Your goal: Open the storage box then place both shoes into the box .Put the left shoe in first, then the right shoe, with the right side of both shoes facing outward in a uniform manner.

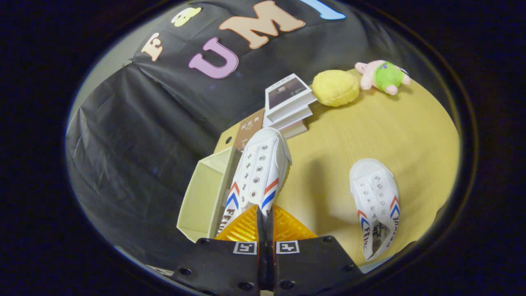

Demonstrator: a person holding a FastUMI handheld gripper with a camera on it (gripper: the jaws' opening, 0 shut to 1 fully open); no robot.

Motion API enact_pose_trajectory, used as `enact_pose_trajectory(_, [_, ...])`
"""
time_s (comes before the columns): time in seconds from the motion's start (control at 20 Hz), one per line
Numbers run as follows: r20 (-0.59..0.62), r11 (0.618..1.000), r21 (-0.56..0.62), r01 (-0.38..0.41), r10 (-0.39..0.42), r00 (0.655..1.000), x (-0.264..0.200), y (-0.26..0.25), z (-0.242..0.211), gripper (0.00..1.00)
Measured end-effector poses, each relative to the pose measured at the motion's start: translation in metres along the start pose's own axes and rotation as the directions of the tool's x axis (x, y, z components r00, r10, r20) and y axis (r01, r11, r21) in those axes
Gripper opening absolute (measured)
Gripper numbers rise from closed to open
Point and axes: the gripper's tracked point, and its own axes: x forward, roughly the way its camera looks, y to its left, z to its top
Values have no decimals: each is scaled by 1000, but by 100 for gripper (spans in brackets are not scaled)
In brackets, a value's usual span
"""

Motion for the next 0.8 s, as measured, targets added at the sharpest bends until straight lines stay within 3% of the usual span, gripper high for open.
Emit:
enact_pose_trajectory(0.4, [29,994,-38,-101,102,994,5,91,15,3])
enact_pose_trajectory(0.8, [-57,993,-9,-119,119,991,57,135,-31,3])
